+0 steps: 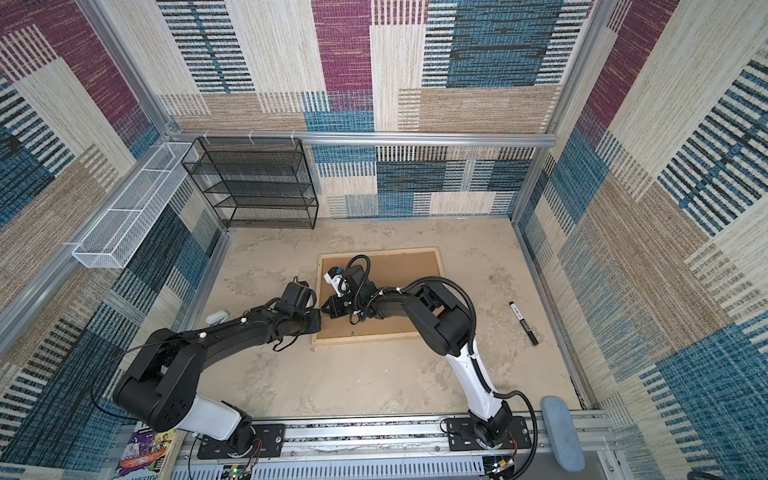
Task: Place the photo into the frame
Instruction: 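Press the metal tab toward the frame edge with the right gripper tip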
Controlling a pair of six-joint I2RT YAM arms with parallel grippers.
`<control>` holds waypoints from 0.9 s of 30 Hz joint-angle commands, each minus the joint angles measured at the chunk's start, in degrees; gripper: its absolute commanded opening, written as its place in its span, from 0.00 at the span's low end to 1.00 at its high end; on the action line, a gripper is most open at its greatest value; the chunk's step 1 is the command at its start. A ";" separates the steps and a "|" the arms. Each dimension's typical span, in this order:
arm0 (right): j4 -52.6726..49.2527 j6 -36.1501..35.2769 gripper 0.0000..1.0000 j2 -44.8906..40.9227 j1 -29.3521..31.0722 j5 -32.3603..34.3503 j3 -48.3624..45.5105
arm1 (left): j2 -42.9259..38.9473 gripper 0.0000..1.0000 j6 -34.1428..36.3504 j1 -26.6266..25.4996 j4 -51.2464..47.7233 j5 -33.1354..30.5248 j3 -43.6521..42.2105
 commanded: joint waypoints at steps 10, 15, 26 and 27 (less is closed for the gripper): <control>-4.00 2.95 0.00 1.80 0.05 5.48 2.09 | 0.05 0.05 1.99 -0.15 -2.90 3.86 -0.14; -6.71 4.32 0.00 2.99 0.03 8.54 4.02 | 0.17 0.04 2.22 -0.24 -2.84 4.41 -0.12; -2.90 11.51 0.00 4.69 0.28 10.89 2.29 | 0.50 0.04 2.96 -0.90 -2.28 5.47 0.36; -2.53 11.97 0.00 4.71 0.23 10.79 2.19 | 0.53 0.04 2.96 -0.85 -2.28 5.53 0.42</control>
